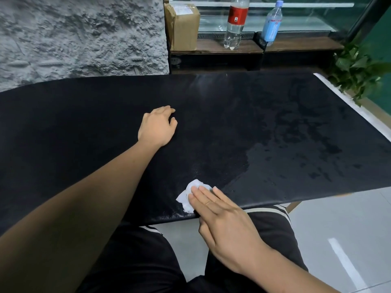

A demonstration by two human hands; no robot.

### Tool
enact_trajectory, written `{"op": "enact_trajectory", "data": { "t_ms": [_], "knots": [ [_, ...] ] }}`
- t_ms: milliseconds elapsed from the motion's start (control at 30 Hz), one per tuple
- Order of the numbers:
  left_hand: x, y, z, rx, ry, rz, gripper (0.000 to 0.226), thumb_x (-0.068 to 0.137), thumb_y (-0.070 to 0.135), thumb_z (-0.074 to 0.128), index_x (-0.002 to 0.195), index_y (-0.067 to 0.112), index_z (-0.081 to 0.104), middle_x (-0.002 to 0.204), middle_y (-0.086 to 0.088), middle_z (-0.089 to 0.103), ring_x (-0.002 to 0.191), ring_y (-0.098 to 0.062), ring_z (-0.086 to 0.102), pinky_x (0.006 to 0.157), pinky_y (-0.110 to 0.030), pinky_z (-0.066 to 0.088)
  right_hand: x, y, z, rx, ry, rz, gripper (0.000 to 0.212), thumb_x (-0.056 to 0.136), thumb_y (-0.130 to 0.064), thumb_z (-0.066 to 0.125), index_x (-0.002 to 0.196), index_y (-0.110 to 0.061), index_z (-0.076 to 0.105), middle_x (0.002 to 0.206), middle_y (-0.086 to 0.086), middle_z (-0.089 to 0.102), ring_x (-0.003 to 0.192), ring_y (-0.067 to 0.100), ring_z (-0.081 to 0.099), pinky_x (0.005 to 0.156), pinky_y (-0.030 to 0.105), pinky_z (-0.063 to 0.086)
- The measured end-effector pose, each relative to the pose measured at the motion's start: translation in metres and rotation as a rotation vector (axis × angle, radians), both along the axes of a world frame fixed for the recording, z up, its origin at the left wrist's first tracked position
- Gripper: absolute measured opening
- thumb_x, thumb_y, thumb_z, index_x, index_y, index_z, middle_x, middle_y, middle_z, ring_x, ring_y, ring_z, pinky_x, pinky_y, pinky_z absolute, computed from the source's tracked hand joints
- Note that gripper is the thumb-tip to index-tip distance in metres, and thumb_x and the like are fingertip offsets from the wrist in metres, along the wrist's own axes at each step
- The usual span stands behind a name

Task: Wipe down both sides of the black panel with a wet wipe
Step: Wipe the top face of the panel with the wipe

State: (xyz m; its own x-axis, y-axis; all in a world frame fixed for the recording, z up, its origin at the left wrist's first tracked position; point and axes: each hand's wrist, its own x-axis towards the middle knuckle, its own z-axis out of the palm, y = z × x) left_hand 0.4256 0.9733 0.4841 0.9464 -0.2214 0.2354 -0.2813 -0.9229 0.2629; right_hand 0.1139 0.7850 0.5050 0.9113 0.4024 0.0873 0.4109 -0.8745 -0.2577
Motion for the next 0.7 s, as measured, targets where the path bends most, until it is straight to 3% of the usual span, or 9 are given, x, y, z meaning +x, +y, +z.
{"op": "enact_trajectory", "data": {
  "t_ms": [500,700],
  "knots": [
    [-0.002,0.0,0.0,-0.03,-0.009,-0.008,0.045,0.106,0.037,0.044,0.146,0.025,0.057,0.159,0.005,0.05,0.147,-0.016,0.044,0.116,-0.042,0.033,-0.001,-0.089,0.004,-0.022,0.006,-0.294,0.06,0.102,-0.028,0.028,0.162,-0.025,0.039,0.17,-0.014,0.024,0.157,-0.004,0.011,0.131,0.032,0.011],
    [-0.002,-0.001,0.0,-0.026,-0.005,-0.01,0.044,0.106,0.037,0.045,0.146,0.024,0.057,0.158,0.004,0.051,0.146,-0.017,0.045,0.116,-0.044,0.035,-0.007,-0.088,0.006,0.001,-0.006,-0.396,0.059,0.102,-0.024,0.032,0.16,-0.019,0.041,0.168,-0.008,0.033,0.156,-0.005,0.012,0.13,0.032,0.014]
  ]
}}
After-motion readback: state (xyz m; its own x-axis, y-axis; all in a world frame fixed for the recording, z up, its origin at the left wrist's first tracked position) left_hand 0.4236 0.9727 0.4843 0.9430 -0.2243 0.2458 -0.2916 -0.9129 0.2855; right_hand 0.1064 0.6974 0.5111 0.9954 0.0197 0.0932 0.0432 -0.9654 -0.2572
